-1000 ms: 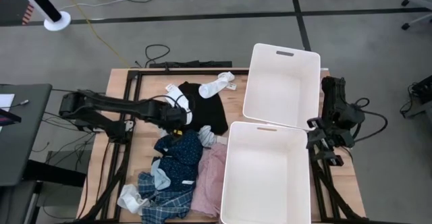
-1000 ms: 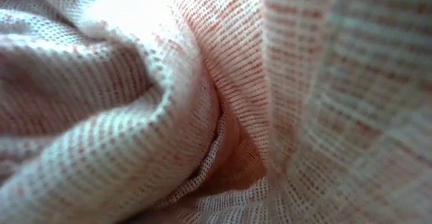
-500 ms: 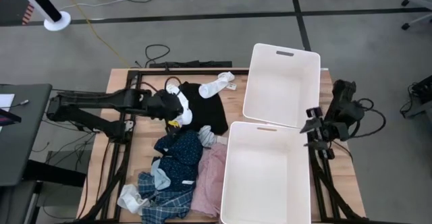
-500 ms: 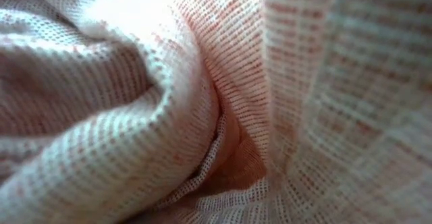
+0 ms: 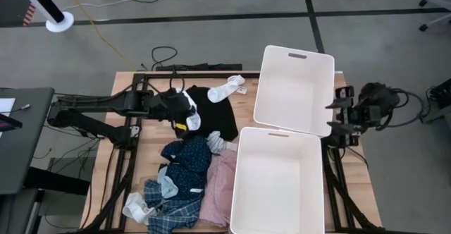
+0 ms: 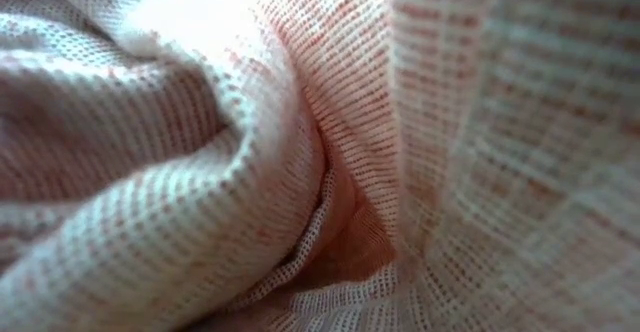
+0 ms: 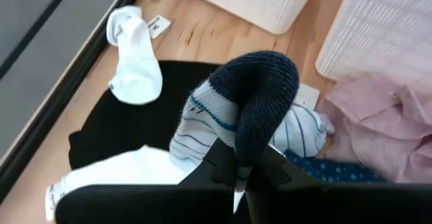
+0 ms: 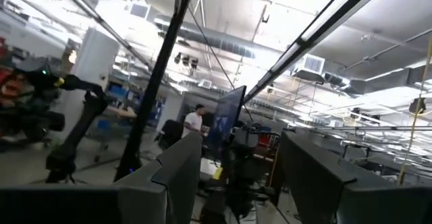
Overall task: Sort clothes
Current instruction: Put the left white striped sock into the bottom laundry bin
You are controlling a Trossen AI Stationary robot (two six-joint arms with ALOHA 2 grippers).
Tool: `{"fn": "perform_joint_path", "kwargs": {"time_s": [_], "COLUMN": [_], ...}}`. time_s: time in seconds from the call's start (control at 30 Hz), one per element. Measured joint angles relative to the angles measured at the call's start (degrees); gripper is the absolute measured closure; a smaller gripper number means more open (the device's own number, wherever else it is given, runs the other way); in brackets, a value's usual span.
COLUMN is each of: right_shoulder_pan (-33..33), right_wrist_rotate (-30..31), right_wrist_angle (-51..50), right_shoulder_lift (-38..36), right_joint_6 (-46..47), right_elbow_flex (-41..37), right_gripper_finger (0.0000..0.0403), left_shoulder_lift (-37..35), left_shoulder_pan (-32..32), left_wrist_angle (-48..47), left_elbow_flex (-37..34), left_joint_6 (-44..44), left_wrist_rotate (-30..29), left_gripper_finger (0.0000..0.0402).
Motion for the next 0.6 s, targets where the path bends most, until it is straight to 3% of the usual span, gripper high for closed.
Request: {"fn": "perform_joint_path", "kwargs": {"time_s": [0.27, 0.6], "right_shoulder_pan": [-4.6, -17.2], "right_wrist_rotate": [1.0, 1.6], "right_wrist_angle": [-1.3, -19.7], "right_shoulder_lift": [12.4, 31.4], "right_joint_6": [-6.6, -3.1], "right_elbow_flex": [12.0, 29.9], "right_gripper_finger": [0.0185, 0.0185], "left_shoulder_lift": [0.0, 0.0], "left_shoulder_pan": [0.0, 0.0], "left_wrist_angle": [1.4, 6.0], "left_elbow_flex": [0.0, 1.2], "left_joint_6": [1.6, 6.1], "left_wrist_rotate": [0.0, 0.0], "left_gripper_finger": [0.0395, 0.0394]}}
